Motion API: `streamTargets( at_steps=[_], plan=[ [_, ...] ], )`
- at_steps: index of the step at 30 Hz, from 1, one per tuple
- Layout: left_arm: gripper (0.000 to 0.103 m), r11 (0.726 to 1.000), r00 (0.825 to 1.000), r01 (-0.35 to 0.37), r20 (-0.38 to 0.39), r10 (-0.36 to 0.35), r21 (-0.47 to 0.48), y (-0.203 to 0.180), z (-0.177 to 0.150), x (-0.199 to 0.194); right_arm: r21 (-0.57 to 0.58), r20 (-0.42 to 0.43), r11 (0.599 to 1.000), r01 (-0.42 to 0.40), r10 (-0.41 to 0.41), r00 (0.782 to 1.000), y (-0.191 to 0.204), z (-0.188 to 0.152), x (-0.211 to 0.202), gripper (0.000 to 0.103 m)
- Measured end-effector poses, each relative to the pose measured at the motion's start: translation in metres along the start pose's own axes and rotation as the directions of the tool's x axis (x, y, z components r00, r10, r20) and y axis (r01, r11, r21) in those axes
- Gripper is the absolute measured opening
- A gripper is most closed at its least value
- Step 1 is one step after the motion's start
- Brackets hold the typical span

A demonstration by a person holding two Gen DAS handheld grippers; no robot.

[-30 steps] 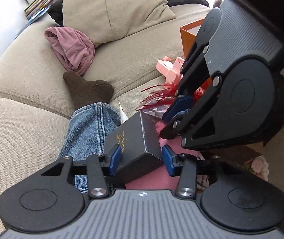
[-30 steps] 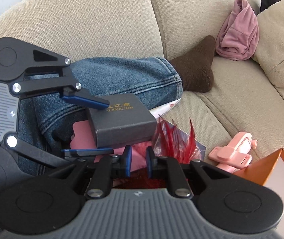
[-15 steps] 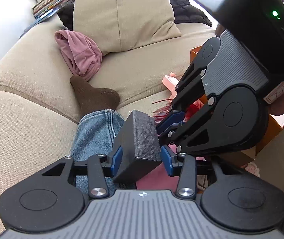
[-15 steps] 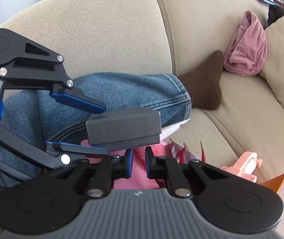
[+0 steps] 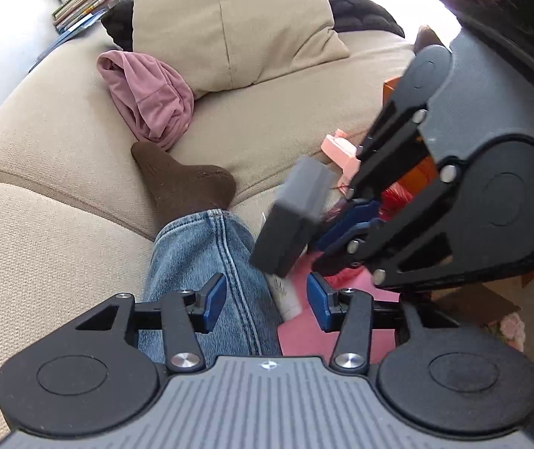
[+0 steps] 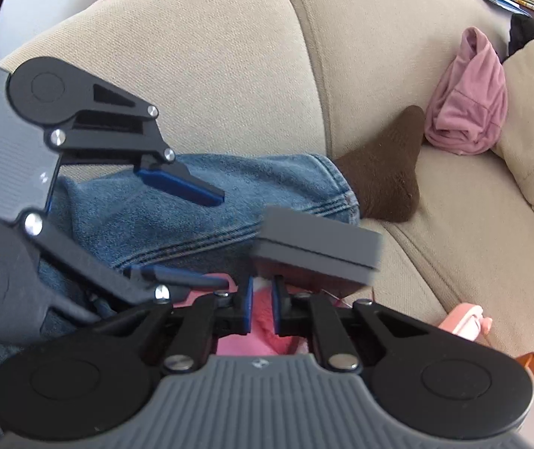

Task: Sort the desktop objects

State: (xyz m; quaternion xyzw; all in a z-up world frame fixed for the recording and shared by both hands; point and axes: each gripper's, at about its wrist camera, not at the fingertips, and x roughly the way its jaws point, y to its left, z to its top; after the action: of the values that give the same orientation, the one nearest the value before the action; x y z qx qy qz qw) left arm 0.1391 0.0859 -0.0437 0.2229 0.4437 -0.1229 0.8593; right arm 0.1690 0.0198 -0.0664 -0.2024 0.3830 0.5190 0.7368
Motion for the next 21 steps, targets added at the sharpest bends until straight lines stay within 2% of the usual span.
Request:
streamTargets(
  at_steps=[6, 12, 13, 15, 18, 21],
  plan=[
    [0.055, 0.999, 0.999, 0.04, 0.024, -0.041, 0.01, 0.003, 0.01, 0.007, 0.045, 0.027, 0.999, 0.024, -0.026, 0.999, -0.02, 0.001, -0.019, 0.013],
    [0.055, 0.998, 0.997, 0.059, 0.048, -0.06, 0.009, 0.005, 0.026, 0.021, 0.049, 0.016, 0.986, 0.162, -0.163, 0.986, -0.052, 0.006, -0.028, 0.014],
    [0.055, 0.998, 0.996, 0.067, 0.052, -0.067, 0.01, 0.007, 0.03, 0.024, 0.048, 0.006, 0.983, 0.175, -0.176, 0.984, -0.058, 0.006, -0.027, 0.018],
    [0.055, 0.997, 0.995, 0.074, 0.059, -0.075, 0.021, 0.008, 0.038, 0.031, 0.034, -0.016, 0.982, 0.188, -0.188, 0.982, -0.068, 0.007, -0.022, 0.034],
    [0.055, 0.996, 0.995, 0.085, 0.049, -0.086, 0.028, 0.013, 0.052, 0.045, 0.003, -0.047, 0.976, 0.219, -0.218, 0.975, -0.077, 0.007, -0.016, 0.035],
    [0.055, 0.993, 0.992, 0.121, 0.026, -0.121, -0.008, 0.026, 0.065, 0.064, 0.003, -0.073, 0.978, 0.209, -0.208, 0.975, -0.089, 0.008, -0.006, 0.035]
  ],
)
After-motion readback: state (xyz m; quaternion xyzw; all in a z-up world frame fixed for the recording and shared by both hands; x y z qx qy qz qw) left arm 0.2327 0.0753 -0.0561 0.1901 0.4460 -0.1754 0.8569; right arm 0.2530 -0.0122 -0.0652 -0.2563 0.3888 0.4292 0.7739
